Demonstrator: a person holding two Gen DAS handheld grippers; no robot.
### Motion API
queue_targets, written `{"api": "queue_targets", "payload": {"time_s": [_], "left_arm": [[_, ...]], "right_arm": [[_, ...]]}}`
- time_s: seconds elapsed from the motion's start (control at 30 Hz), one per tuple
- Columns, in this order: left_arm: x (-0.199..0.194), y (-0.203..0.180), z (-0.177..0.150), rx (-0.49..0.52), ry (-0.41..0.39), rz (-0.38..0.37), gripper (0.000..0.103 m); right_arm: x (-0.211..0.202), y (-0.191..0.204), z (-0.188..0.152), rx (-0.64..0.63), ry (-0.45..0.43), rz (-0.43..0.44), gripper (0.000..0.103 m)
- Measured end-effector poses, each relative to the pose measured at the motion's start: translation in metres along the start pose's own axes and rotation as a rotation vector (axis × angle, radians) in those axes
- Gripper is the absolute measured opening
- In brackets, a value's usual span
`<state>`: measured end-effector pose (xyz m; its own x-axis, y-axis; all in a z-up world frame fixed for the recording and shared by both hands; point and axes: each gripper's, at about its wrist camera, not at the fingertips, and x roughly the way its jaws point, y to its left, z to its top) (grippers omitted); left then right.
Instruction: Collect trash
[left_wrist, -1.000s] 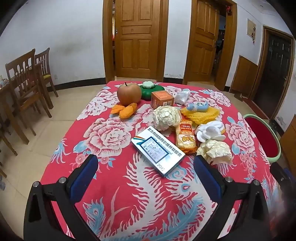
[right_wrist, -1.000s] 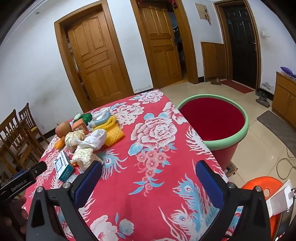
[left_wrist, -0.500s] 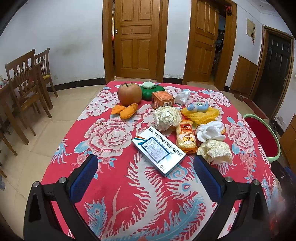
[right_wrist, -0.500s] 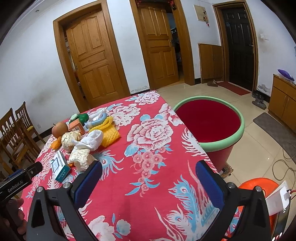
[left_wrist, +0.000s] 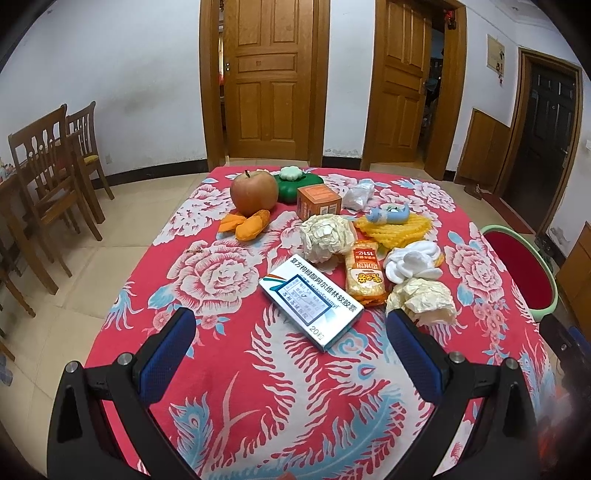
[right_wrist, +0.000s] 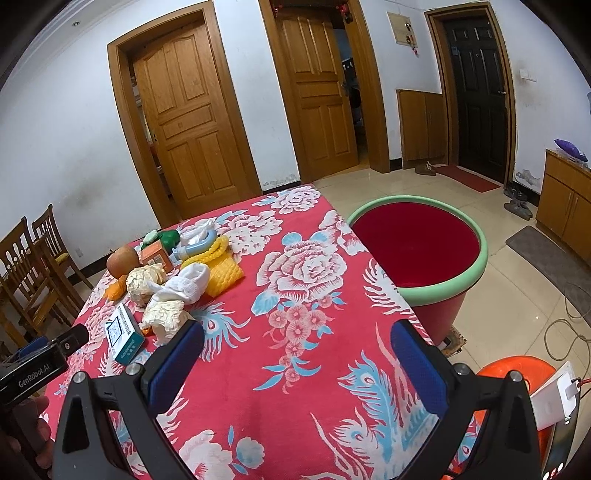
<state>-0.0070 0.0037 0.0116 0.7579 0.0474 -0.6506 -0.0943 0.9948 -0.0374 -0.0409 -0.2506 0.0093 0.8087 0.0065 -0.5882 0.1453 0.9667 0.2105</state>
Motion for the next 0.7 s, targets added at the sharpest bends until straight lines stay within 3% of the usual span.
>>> {"api": "queue_targets", "payload": {"time_s": [0.7], "left_arm": [[-0.0029,-0.0007,-0.0013,-0.001,-0.004,0.002,0.101]], "right_arm": [[-0.0047,-0.0015,0.0012,0.000,-0.008,-0.003,0.103]]}}
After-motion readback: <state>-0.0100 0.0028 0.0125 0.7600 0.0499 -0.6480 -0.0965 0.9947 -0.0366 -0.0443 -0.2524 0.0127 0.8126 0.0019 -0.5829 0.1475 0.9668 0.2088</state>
